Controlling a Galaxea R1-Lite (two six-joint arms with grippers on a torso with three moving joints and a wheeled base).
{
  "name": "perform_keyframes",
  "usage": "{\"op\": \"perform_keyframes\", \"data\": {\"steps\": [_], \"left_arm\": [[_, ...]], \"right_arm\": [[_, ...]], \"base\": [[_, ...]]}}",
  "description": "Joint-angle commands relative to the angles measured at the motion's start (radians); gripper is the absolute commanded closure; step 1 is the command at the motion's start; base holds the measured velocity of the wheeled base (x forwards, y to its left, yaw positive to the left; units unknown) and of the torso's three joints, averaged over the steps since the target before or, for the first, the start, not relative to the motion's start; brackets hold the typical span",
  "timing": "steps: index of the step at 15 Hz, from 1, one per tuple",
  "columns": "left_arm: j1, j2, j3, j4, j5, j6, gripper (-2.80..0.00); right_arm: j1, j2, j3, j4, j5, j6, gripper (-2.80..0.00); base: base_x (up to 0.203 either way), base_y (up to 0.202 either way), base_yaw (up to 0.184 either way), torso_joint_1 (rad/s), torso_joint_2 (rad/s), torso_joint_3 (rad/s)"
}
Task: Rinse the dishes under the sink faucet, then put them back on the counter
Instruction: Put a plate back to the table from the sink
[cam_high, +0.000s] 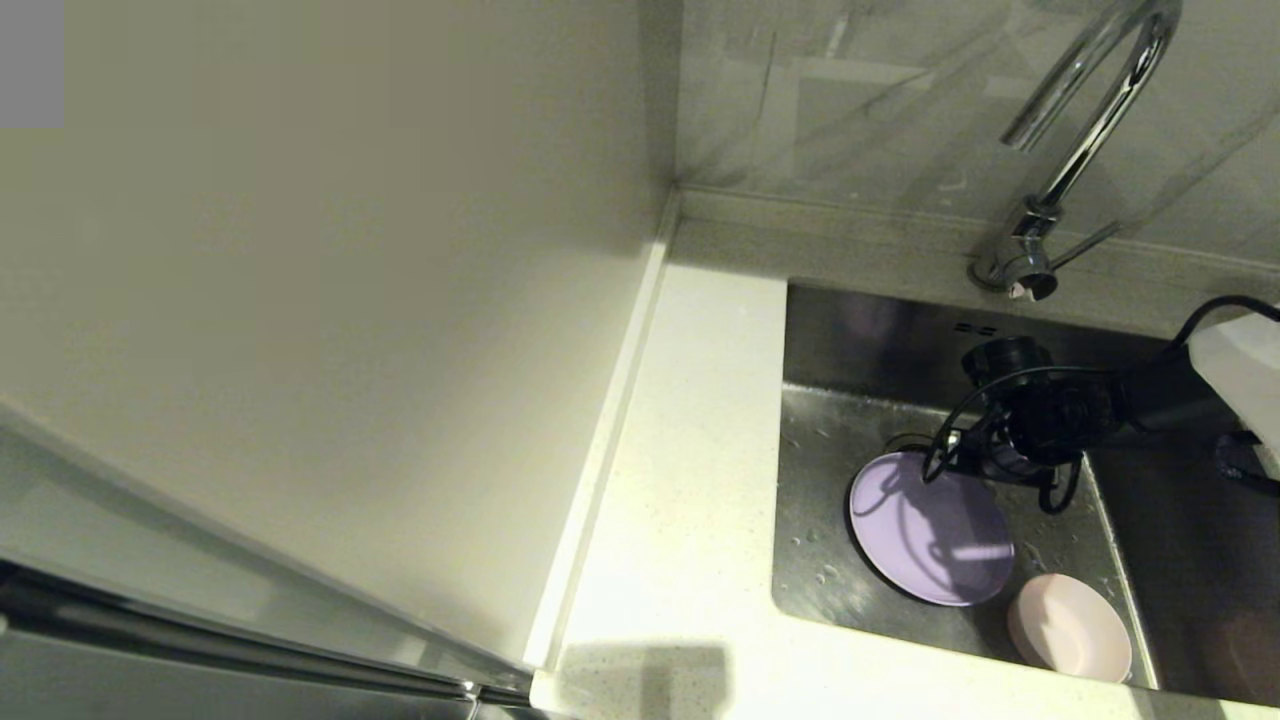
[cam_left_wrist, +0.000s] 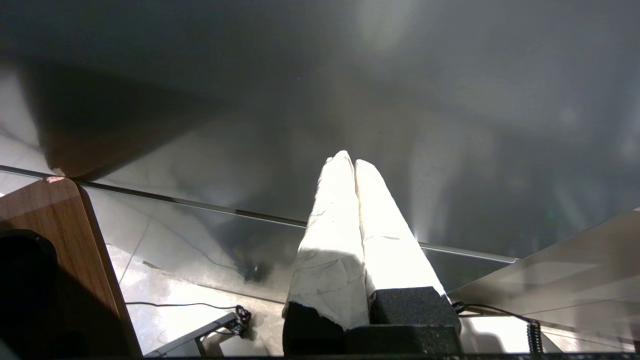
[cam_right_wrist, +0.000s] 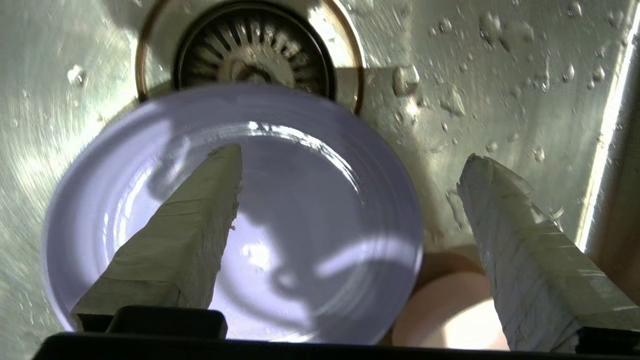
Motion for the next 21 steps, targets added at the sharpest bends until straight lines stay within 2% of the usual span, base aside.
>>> {"op": "perform_keyframes", "data": {"steps": [1, 7, 10, 14, 21], "left_arm": [[-0.001, 0.0, 0.003, 0.0, 0.0, 0.0, 0.0], [-0.001, 0.0, 0.003, 0.0, 0.0, 0.0, 0.0], [-0.001, 0.0, 0.003, -0.001, 0.0, 0.0, 0.0], [0.0, 0.0, 0.003, 0.0, 0.0, 0.0, 0.0], [-0.001, 0.0, 0.003, -0.001, 0.0, 0.0, 0.0]], "right_arm": [[-0.002, 0.024, -0.007, -0.024, -0.002, 0.0, -2.8], [-0.008, 0.058, -0.005, -0.05, -0.004, -0.027, -2.8], [-0.017, 0.067, -0.004, -0.054, -0.029, -0.101, -2.8], [-0.026, 0.094, 0.017, -0.221, -0.077, -0.243, -2.8], [-0.034, 0.132, 0.034, -0.237, -0.068, -0.29, -2.8]], "base": [[0.0, 0.0, 0.0, 0.0, 0.0, 0.0], [0.0, 0.0, 0.0, 0.0, 0.0, 0.0], [0.0, 0.0, 0.0, 0.0, 0.0, 0.0], [0.0, 0.0, 0.0, 0.0, 0.0, 0.0], [0.0, 0.0, 0.0, 0.0, 0.0, 0.0]]}}
